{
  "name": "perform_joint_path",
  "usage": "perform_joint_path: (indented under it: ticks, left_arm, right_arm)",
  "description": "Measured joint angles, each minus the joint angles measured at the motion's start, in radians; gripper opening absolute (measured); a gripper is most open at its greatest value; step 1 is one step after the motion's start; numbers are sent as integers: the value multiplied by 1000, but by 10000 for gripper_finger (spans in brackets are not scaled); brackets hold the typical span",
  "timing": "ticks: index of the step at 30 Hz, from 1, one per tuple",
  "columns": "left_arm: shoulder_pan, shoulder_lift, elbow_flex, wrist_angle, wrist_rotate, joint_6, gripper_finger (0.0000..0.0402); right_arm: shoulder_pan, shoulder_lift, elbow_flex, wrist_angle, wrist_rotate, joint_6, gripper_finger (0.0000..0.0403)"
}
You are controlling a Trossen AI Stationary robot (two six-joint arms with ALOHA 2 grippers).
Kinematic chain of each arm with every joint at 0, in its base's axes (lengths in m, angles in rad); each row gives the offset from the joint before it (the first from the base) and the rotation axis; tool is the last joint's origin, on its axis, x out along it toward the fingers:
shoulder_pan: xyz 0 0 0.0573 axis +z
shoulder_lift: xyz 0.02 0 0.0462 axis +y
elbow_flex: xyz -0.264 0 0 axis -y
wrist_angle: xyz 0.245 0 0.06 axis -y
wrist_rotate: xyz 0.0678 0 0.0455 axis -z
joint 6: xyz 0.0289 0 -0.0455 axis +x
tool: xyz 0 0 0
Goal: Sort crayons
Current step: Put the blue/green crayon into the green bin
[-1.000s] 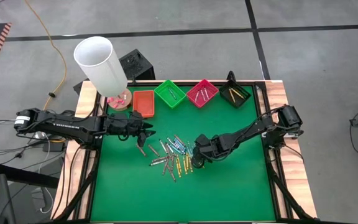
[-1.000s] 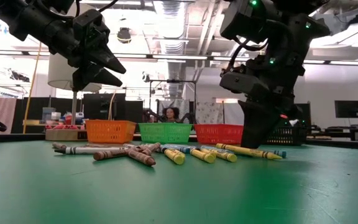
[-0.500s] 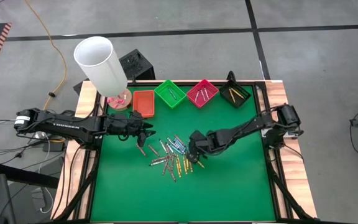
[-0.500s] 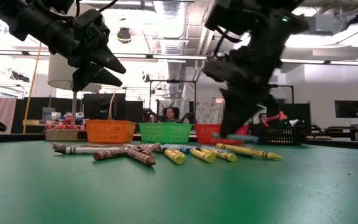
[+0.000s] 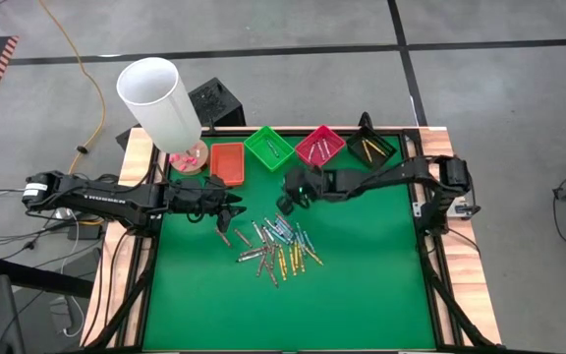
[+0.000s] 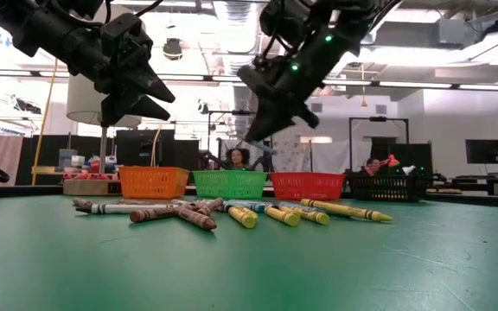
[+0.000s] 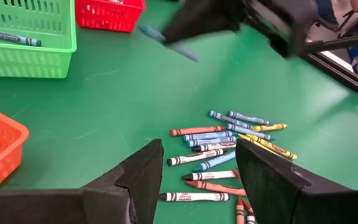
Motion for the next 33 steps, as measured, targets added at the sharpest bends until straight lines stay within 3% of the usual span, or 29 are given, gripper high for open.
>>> perform_joint_path:
  ticks: [18,23,33]
  left_arm:
    - [0,0,0,2,-45,8,192]
    - [0,0,0,3,-50,7,192]
    - [1,0,0,-7,-49,20,192]
  right_arm:
    - [-247,0,0,371,-65,-125,1]
    - [-271,77,13,492,-128,-192,1]
    - [-283,258,267,195,-125,-285,1]
